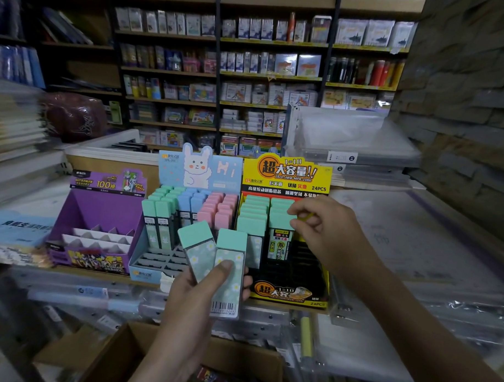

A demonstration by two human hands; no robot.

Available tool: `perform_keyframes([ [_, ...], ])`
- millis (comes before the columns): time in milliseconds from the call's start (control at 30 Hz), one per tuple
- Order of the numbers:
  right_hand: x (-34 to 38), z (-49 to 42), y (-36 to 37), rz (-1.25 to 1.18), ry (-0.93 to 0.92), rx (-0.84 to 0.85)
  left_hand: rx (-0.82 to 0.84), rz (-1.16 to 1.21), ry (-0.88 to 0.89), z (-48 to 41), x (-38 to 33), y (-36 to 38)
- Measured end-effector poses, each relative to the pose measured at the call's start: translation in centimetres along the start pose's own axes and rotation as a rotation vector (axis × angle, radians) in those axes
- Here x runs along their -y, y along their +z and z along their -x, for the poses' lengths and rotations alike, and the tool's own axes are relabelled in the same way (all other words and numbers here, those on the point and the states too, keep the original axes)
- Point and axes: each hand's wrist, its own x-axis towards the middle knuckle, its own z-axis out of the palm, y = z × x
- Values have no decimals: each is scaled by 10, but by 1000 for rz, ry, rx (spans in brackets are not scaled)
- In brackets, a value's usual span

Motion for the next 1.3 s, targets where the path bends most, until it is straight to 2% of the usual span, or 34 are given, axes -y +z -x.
perform_keyframes([
  [233,0,1,0,38,-14,-26,24,3,0,3,-2,1],
  [367,9,2,-6,55,-98,-199,39,2,23,5,-6,4],
  [433,17,4,-8,41,-141,-232,52,8,27,6,-9,4],
  [500,28,5,-7,-102,-91,-148,65,8,36,7,-12,5],
  [633,48,8,5,-450,167,176,98,-7,71,7,-14,7],
  [767,53,13,14,-549,208,241,133,-28,77,7,-14,7],
  [900,49,10,16,-598,209,205,123,-45,65,5,-13,2],
  [1067,41,0,11,-658,164,45,51,46,98,-3,-18,-12],
  [1300,34,-1,21,-567,94,-34,73,-126,252,-12,-22,-33],
])
